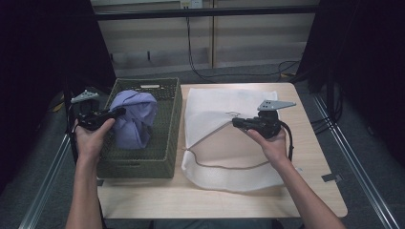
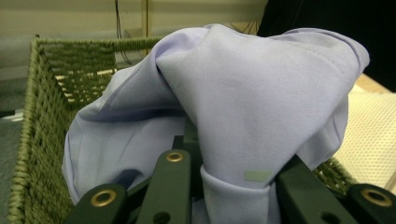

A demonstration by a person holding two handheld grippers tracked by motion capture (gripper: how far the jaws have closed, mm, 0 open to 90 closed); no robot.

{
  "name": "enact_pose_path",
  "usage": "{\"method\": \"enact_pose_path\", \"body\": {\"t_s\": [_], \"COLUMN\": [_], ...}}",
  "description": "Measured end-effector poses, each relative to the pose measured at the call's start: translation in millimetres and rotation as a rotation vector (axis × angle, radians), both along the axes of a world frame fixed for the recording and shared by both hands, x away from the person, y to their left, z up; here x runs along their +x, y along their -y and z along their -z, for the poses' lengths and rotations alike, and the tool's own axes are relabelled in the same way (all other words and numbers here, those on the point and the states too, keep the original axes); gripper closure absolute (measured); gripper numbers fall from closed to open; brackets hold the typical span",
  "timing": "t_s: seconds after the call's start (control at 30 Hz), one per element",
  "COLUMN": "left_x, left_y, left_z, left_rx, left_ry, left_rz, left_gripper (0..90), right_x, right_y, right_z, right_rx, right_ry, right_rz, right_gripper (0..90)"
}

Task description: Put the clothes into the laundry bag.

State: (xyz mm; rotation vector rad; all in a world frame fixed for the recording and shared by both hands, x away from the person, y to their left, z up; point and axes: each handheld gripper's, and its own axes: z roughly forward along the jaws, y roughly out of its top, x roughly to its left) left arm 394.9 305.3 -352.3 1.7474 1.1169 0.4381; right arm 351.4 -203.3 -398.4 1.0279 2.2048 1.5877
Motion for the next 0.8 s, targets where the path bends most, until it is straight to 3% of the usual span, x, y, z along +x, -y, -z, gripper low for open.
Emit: {"method": "enact_pose_path", "body": {"t_s": [0.8], "left_x": [-19.2], "left_y": [-3.4], "left_z": [-27.3], "left_rx": [-0.071], "left_ry": [0.11], "left_rz": [0.016], "left_gripper": [78.1], "right_x": [-0.2], "right_y": [0.4], "right_z": [-0.5], "right_rx": [0.001], "right_ry": [0.002], "right_rz": [0.003], "right_gripper": [89.3]}}
